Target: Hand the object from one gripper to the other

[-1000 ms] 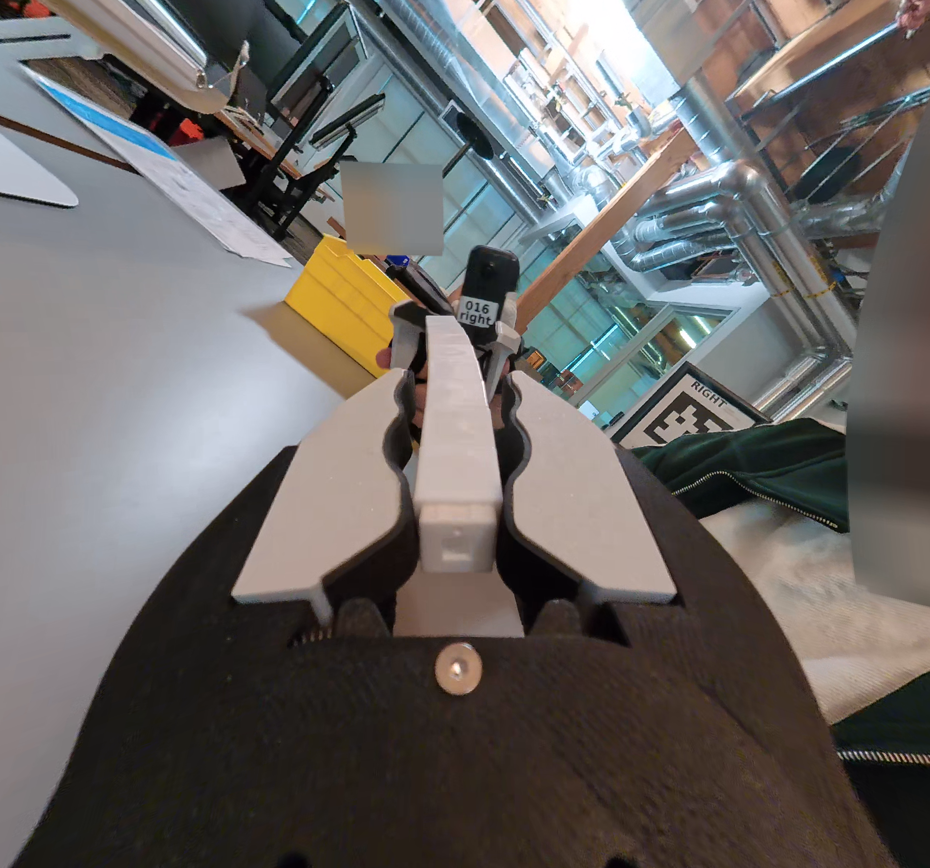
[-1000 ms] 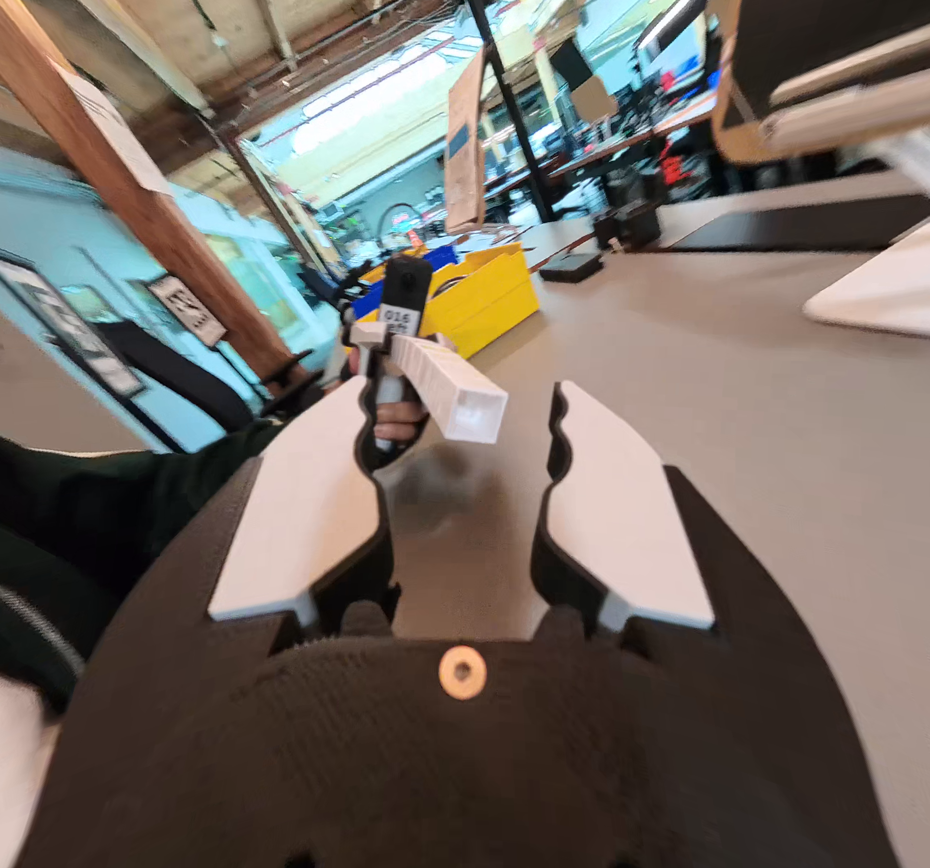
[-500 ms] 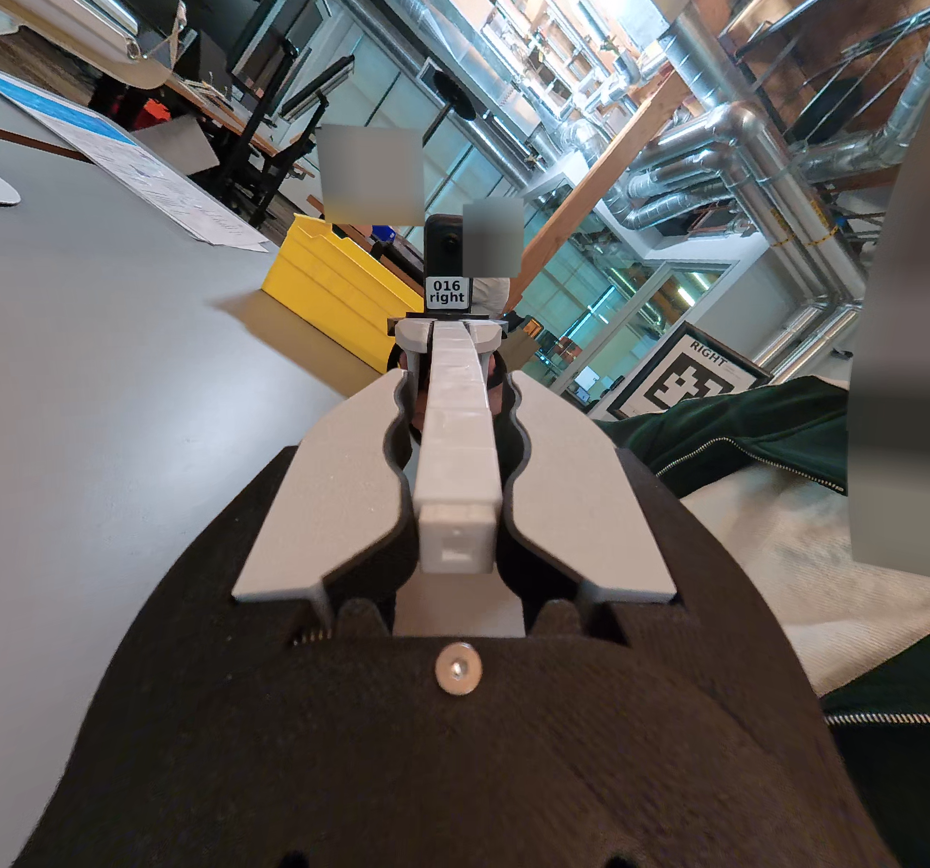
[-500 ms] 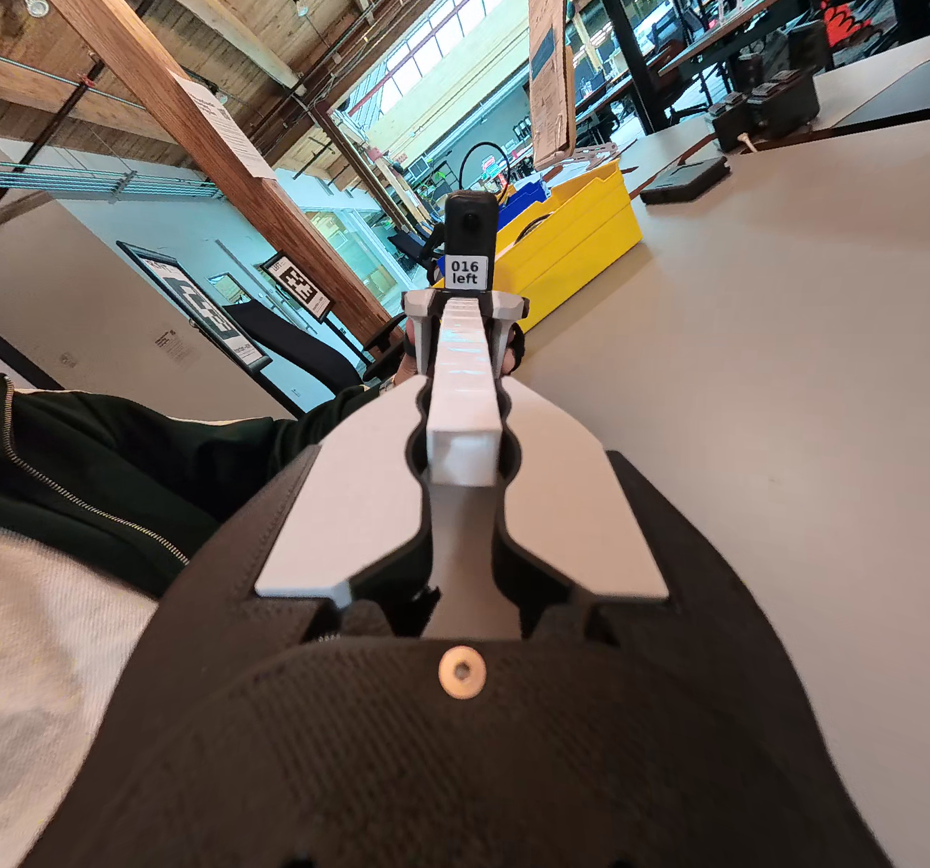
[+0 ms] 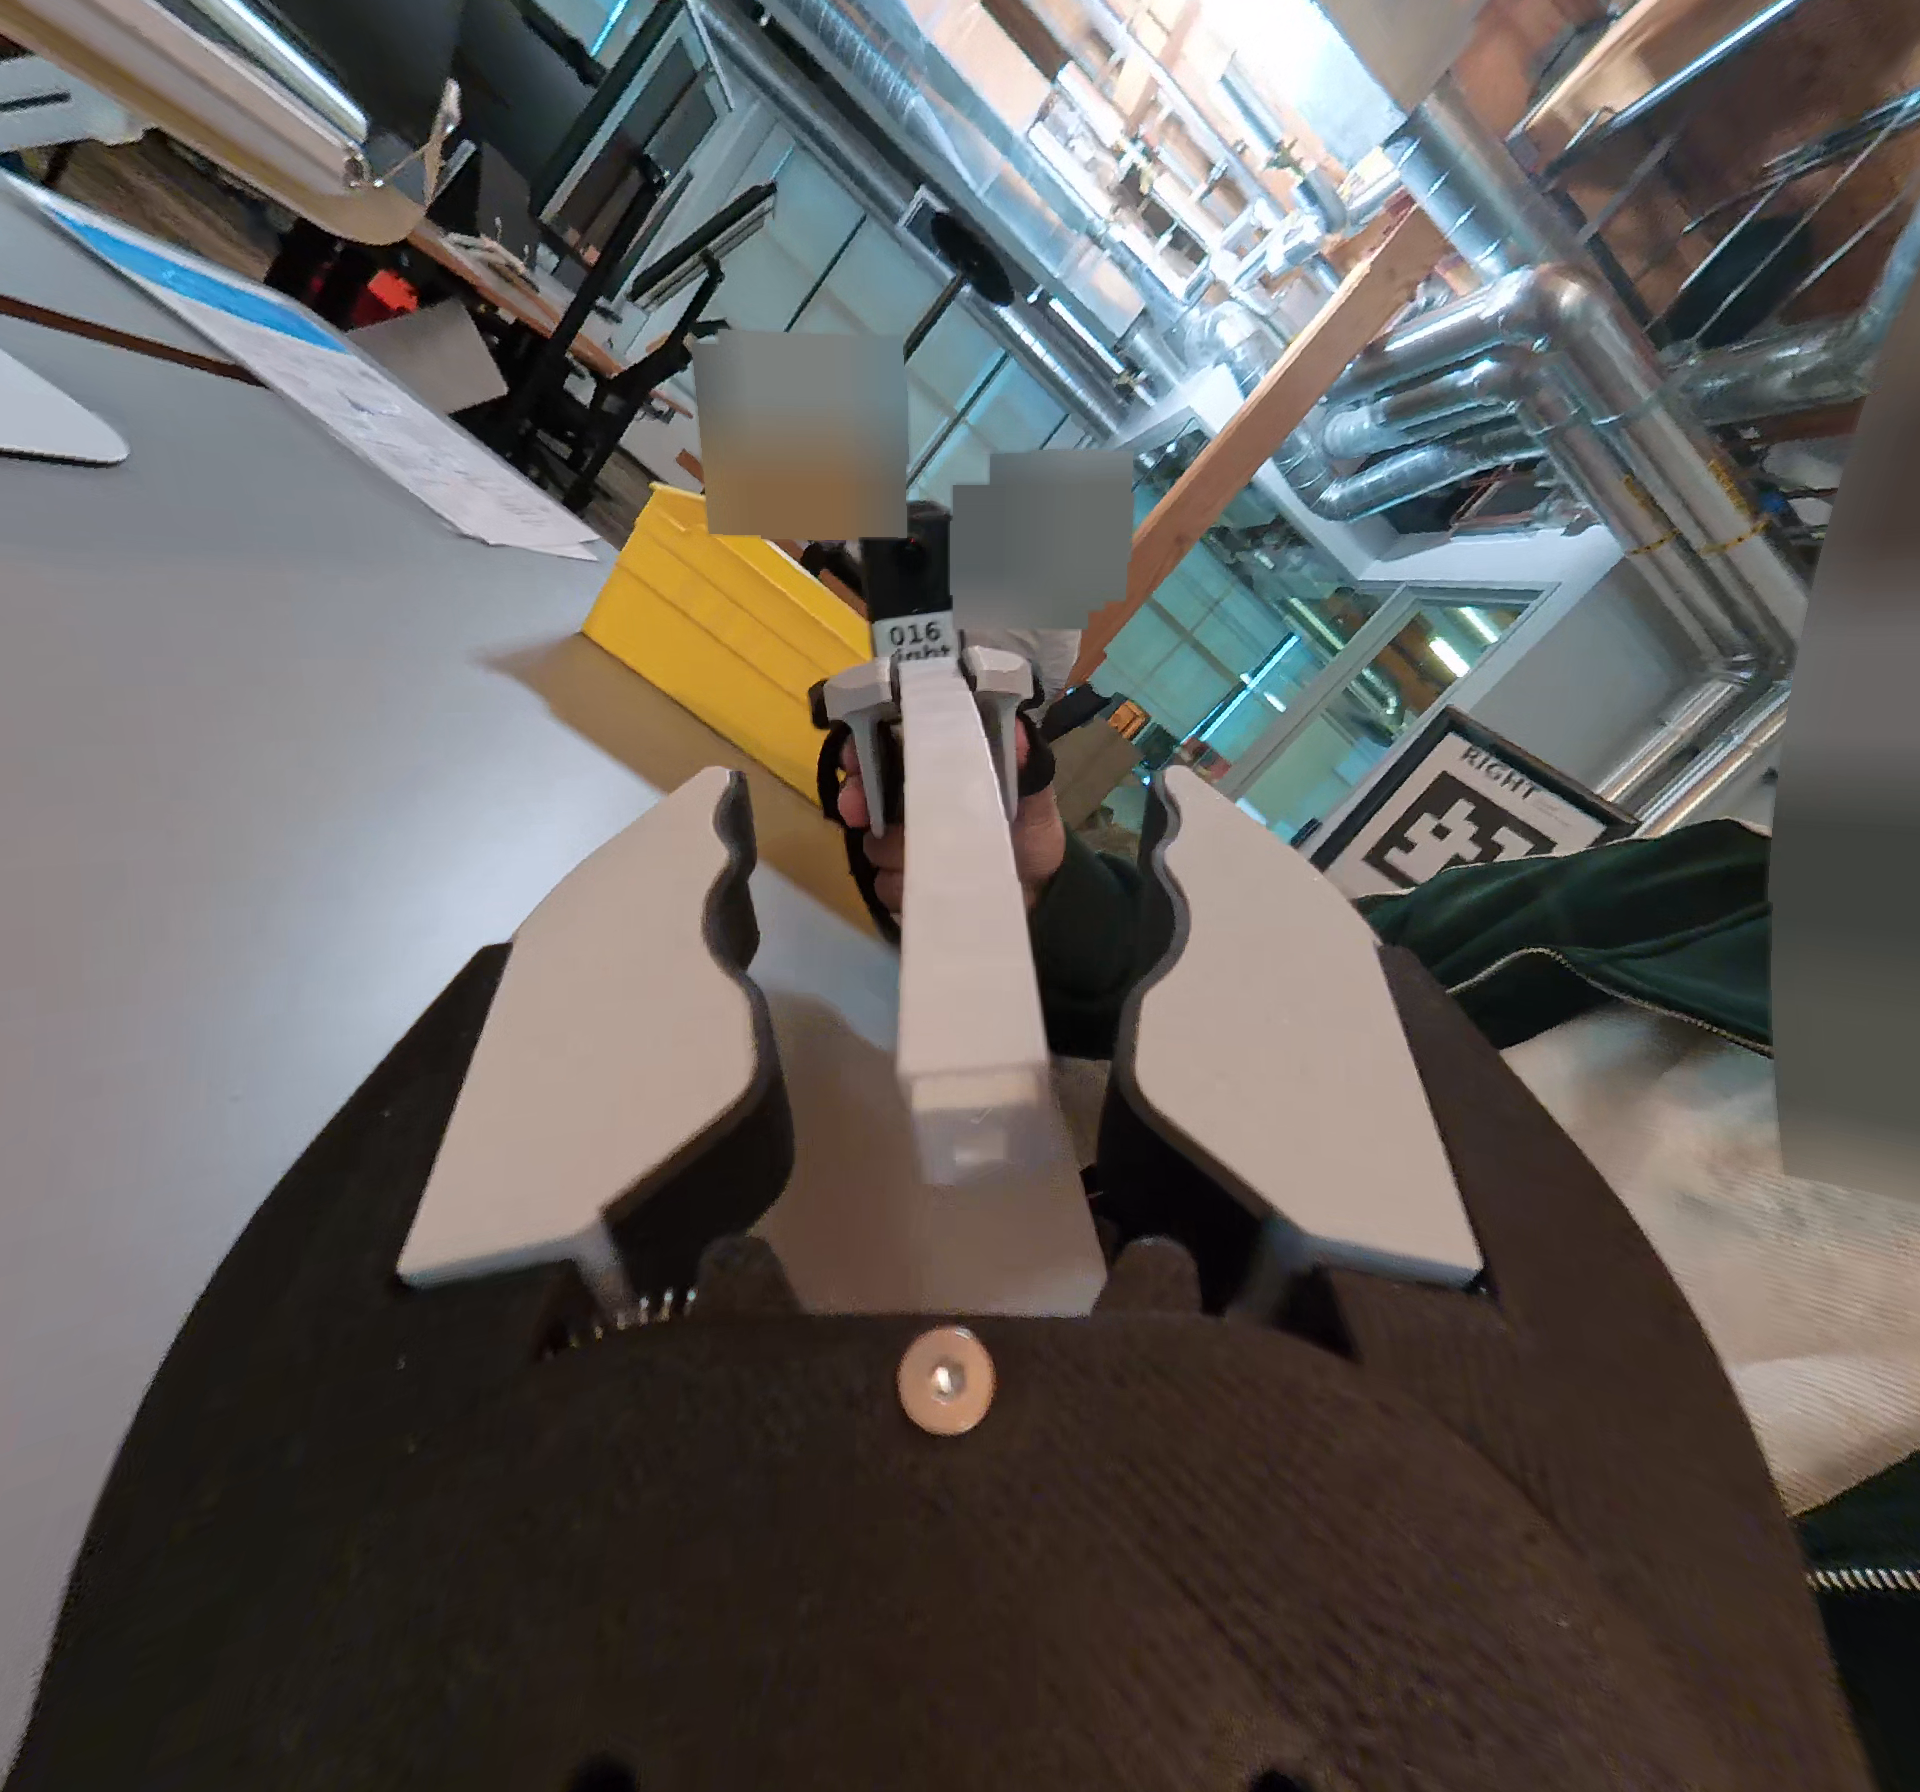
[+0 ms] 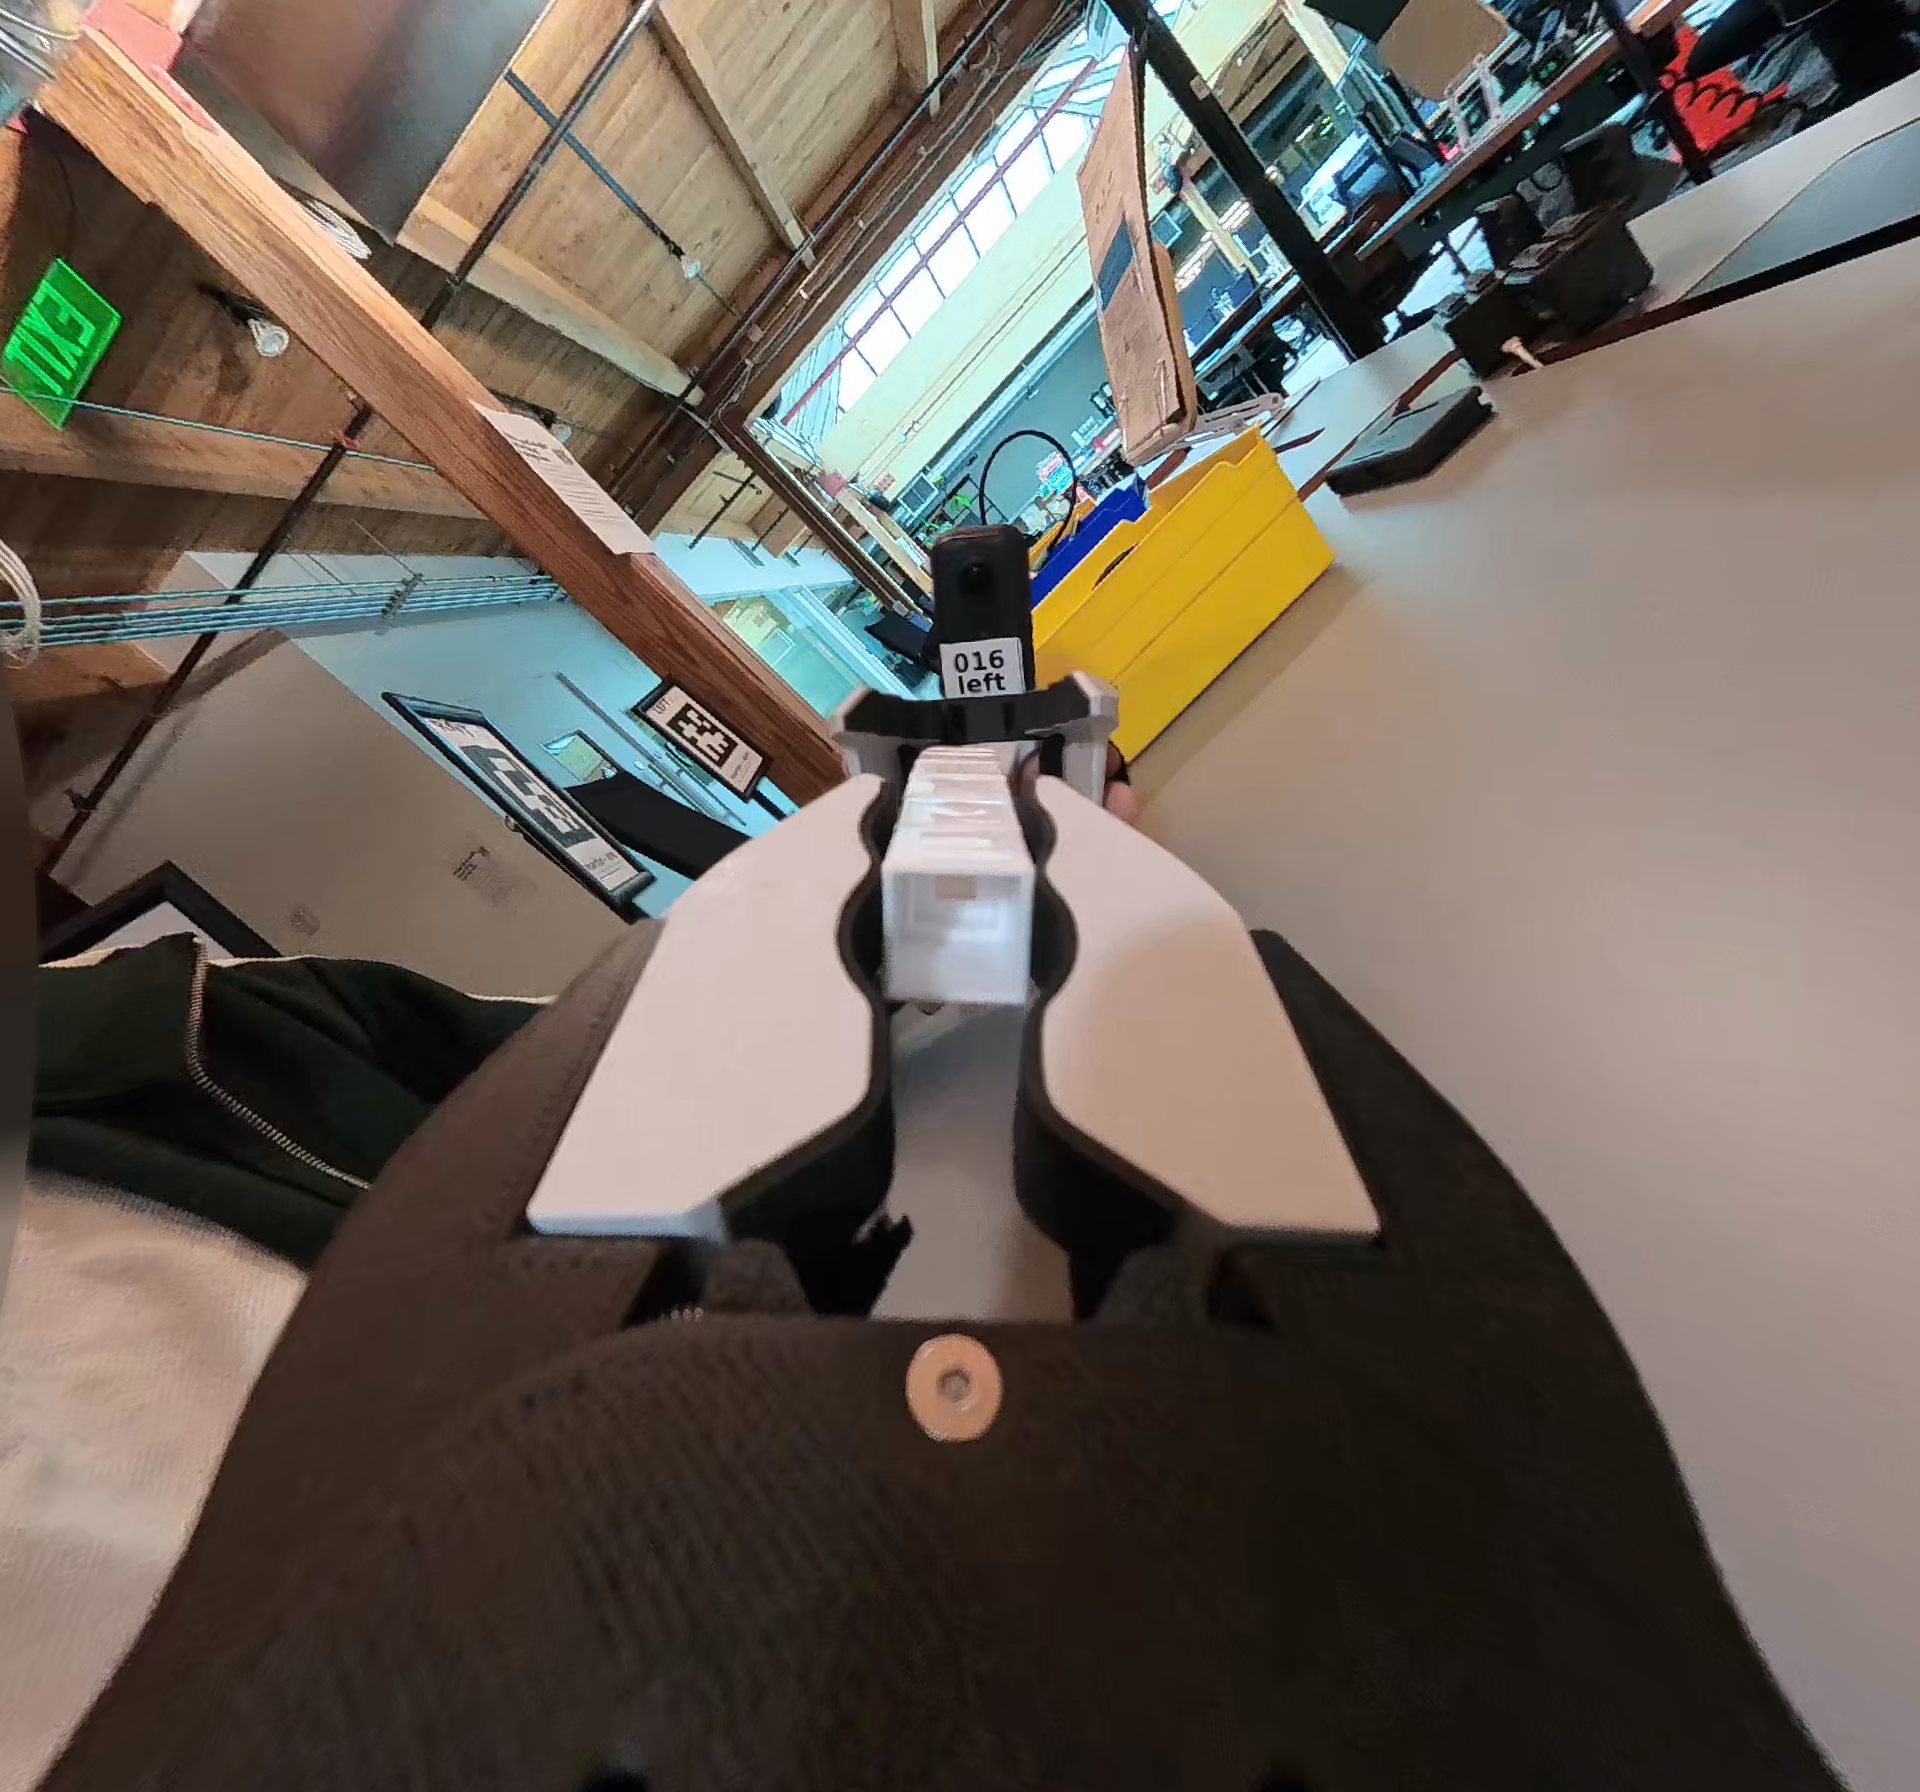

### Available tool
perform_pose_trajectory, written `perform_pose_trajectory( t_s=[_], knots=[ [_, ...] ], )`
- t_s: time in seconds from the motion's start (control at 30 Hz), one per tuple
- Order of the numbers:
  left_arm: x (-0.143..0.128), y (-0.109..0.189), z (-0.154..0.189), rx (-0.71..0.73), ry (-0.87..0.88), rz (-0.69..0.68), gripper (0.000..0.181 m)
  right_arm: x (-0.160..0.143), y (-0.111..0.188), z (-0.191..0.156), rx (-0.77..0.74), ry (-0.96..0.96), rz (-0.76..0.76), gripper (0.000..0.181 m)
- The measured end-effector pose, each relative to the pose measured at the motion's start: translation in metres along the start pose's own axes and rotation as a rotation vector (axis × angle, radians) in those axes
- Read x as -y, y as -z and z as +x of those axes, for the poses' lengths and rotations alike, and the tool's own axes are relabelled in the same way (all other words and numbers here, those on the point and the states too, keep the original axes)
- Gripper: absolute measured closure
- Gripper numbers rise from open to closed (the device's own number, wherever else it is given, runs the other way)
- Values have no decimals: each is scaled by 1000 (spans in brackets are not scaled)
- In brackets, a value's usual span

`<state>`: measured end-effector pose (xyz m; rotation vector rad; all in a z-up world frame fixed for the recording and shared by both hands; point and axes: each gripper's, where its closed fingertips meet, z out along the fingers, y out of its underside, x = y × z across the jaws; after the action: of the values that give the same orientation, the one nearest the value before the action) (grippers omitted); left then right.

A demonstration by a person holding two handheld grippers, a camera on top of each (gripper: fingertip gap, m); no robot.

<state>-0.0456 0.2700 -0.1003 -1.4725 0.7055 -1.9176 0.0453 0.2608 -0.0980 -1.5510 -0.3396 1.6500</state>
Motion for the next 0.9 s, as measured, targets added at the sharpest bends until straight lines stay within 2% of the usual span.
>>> perform_pose_trajectory(
  t_s=[0.1,0.17,0.33,0.43,0.5,0.67,0.77,0.9],
  knots=[
    [2,7,-9,103,-60,-41,110,5,5,3,-46,48,-19,159],
    [5,12,-16,222,-162,-89,111,9,9,6,-86,77,-22,159],
    [-6,9,-27,574,-593,-368,112,12,10,10,-152,79,-26,159],
    [-23,-3,-28,690,-816,-534,115,6,6,10,-174,71,-52,159],
    [-35,-13,-27,708,-904,-602,121,1,1,8,-187,67,-79,159],
    [-46,-20,-26,747,-1048,-665,143,-12,-10,2,-228,86,-157,159],
    [-49,-20,-27,751,-1054,-683,156,-17,-15,-3,-251,99,-193,159],
    [-51,-20,-27,746,-1061,-694,157,-15,-18,-8,-280,113,-200,158]
  ],
)
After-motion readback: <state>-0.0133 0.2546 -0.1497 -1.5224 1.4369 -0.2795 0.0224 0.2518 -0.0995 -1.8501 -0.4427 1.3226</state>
